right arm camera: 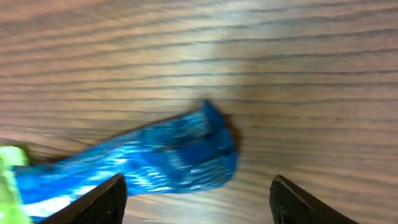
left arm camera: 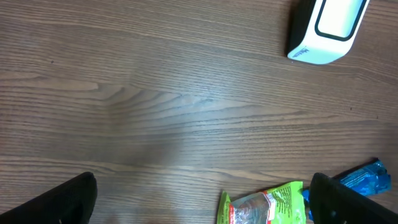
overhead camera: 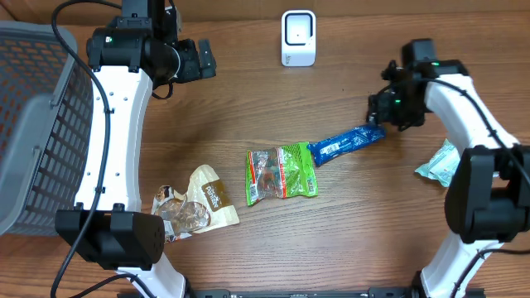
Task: Scan the item barcode
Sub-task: 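Lift the Oreo pack and raise it toward the white scanner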
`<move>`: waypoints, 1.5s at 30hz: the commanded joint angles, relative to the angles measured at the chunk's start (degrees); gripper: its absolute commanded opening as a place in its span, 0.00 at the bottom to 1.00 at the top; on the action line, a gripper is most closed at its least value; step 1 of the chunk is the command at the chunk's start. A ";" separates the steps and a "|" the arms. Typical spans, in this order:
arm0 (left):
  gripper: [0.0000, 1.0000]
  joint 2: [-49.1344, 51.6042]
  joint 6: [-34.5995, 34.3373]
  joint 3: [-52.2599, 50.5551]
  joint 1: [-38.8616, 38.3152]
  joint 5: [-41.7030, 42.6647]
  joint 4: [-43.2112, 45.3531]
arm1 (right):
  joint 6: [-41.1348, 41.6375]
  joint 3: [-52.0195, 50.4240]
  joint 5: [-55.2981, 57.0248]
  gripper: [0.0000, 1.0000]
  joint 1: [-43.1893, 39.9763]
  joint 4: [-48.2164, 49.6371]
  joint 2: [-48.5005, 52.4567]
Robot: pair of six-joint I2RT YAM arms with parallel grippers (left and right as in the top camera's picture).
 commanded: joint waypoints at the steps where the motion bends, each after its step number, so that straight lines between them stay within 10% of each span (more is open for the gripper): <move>1: 1.00 0.13 -0.57 0.81 -0.24 -0.33 0.02 | -9.99 0.17 -9.90 0.74 -3.85 0.13 4.52; 21: 1.00 0.13 -0.57 0.81 -0.24 -0.33 0.02 | -7.78 -9.57 -29.20 0.51 -6.34 13.88 9.25; 30: 1.00 0.13 -0.55 0.81 -0.24 -0.33 0.02 | -6.45 -11.67 -30.23 0.05 -6.16 14.86 9.25; 45: 1.00 0.13 -0.57 0.81 -0.24 -0.33 0.02 | -6.97 0.72 -48.50 0.04 -9.79 -6.78 -1.29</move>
